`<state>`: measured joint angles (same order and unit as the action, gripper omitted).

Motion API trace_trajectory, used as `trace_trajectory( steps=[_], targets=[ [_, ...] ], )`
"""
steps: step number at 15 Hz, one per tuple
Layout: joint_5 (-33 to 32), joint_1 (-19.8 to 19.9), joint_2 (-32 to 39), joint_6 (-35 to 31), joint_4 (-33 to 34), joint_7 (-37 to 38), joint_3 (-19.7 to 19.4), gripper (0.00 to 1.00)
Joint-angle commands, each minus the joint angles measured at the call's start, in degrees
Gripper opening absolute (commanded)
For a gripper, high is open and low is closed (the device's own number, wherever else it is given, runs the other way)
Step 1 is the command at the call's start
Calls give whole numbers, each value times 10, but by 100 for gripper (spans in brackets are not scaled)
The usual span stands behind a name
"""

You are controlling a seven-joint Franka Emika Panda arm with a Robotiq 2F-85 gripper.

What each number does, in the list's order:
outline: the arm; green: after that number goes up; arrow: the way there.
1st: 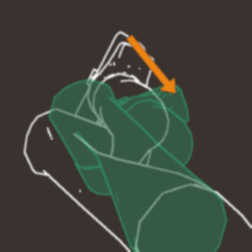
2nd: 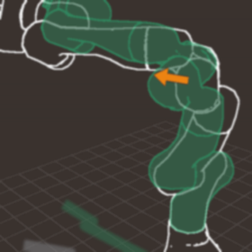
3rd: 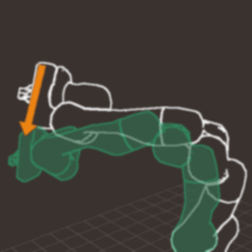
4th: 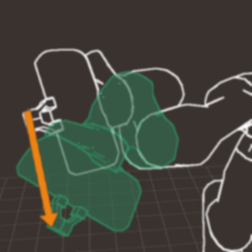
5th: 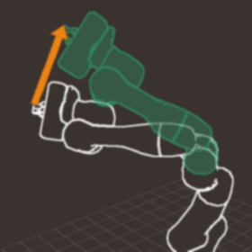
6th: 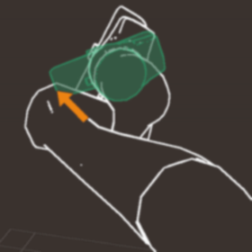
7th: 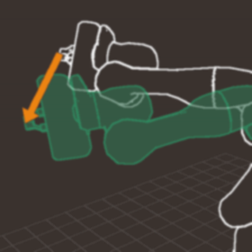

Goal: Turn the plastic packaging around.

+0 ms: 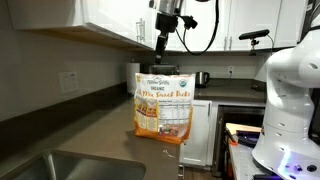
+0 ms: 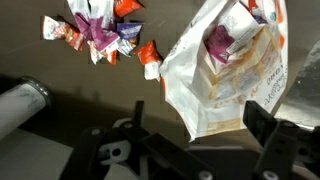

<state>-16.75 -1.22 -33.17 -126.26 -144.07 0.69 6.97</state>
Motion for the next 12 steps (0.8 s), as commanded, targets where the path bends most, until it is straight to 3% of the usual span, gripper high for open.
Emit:
trace_trajectory(
  steps=[1, 7, 12],
  targets=[
    [-27, 23, -20, 82, 11, 34, 13, 100],
    [-10, 27, -37, 184, 7, 56, -10, 100],
    [75, 17, -34, 254, -2, 44, -47, 100]
  ],
)
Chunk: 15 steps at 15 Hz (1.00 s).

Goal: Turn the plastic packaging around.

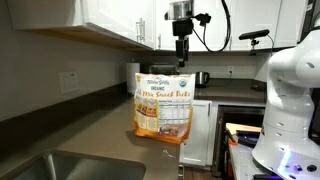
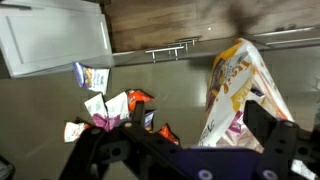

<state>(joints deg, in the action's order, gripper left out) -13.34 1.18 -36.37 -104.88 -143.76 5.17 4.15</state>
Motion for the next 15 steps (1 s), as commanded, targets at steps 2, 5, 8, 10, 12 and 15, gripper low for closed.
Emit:
trace_trajectory(
  steps=[2, 5, 8, 10, 12, 15],
  targets=[
    [72, -6, 2, 70, -9, -2, -30, 100],
    [108, 0, 10, 108, -13, -1, -45, 100],
    [137, 0, 9, 113, -21, -9, -57, 100],
    [155, -7, 4, 100, -30, -22, -59, 100],
    [176, -18, -2, 77, -41, -41, -57, 100],
    [178, -39, -7, 45, -57, -83, -49, 100]
  ],
)
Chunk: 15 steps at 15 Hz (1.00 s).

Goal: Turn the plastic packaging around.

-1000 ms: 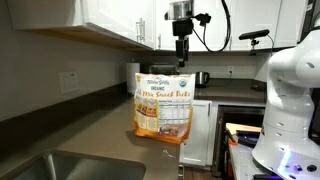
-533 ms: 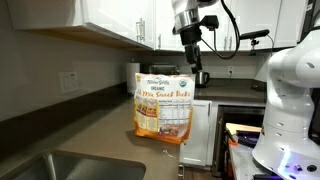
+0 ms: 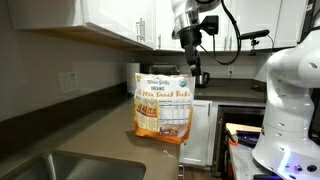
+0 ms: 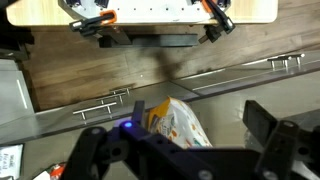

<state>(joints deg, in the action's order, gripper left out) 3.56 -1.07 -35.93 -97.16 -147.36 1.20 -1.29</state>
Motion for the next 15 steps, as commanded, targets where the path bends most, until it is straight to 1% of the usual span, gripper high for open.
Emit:
trace_trajectory(
  steps=[1, 4, 6, 7, 8, 9, 10, 12, 15],
  targets=[
    [4, -23, -11, -41, -26, -55, 9, 100],
    [-14, -39, -11, -80, -44, -88, 19, 100],
    [-23, -46, -10, -103, -53, -106, 22, 96],
    [-29, -48, -10, -112, -57, -113, 24, 73],
    [-37, -50, -10, -119, -59, -122, 24, 71],
    [-51, -49, -8, -124, -59, -129, 26, 65],
    [-63, -49, -6, -126, -57, -137, 25, 56],
    [-89, -51, -2, -126, -51, -151, 24, 45],
    [-125, -54, -3, -137, -47, -167, 25, 24]
  ],
)
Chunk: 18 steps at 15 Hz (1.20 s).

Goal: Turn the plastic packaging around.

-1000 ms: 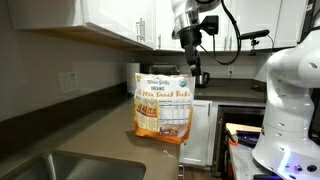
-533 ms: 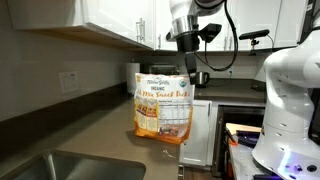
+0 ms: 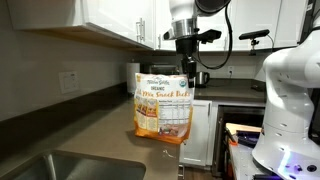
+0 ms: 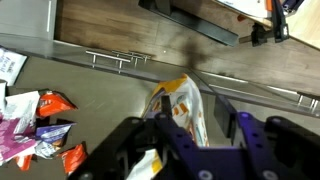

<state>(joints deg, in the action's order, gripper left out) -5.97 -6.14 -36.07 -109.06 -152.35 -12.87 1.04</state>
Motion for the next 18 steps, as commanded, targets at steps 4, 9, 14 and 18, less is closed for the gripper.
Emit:
trace_trajectory(
  steps=[4, 9, 14, 18],
  targets=[
    [-64, -7, -4, -54, -4, -41, 6, 2],
    [-161, -3, -5, -96, -13, -46, 28, 1],
    [-252, -1, -4, -176, -35, -39, 39, 1],
    [-318, 16, 5, -244, -52, -19, 43, 28]
  ],
)
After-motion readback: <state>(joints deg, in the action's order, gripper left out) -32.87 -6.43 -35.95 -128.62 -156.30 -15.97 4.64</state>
